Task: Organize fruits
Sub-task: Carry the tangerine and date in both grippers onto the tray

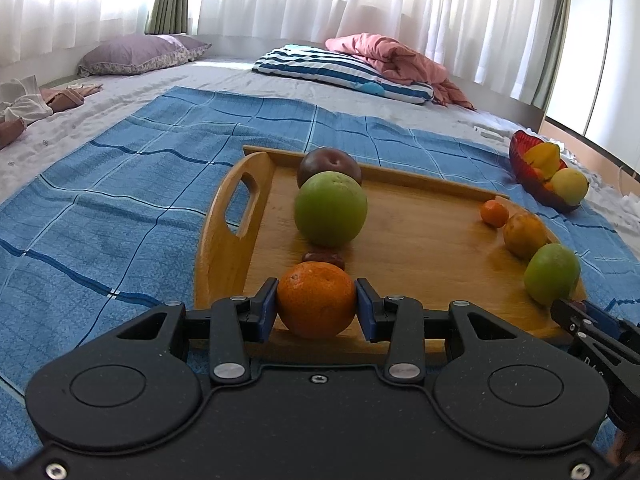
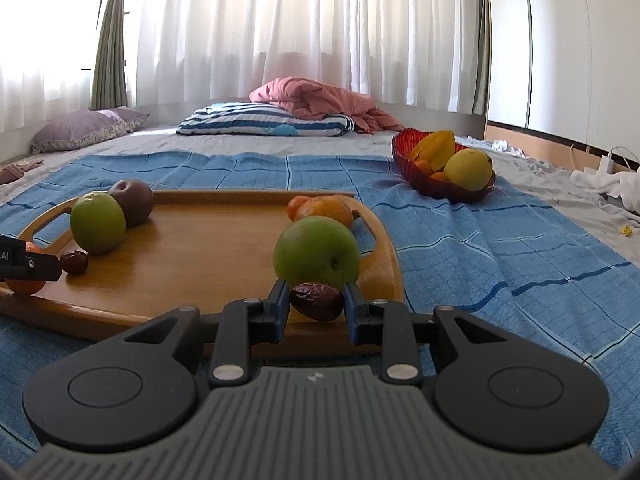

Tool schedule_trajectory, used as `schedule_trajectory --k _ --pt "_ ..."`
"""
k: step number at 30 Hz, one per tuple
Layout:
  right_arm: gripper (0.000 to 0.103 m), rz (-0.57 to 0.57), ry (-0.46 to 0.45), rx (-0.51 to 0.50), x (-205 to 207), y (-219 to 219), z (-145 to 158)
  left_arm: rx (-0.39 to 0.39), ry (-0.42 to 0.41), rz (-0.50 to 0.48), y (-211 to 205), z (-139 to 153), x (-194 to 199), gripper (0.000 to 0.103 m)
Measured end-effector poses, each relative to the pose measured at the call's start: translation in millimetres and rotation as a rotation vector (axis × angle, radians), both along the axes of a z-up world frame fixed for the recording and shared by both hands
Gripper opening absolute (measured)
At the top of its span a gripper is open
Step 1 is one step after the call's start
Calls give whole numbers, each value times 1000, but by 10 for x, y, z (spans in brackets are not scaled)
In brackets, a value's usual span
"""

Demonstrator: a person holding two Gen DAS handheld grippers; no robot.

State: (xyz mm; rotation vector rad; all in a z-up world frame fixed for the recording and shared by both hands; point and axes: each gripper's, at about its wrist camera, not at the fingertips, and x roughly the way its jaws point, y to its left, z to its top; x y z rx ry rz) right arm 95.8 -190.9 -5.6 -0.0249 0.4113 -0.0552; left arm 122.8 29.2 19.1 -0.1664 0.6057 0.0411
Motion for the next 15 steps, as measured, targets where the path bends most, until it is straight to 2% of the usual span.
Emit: schedule_trajectory --k 15 --pt "33 13 30 10 75 -29 -36 10 6 0 -21 -34 59 39"
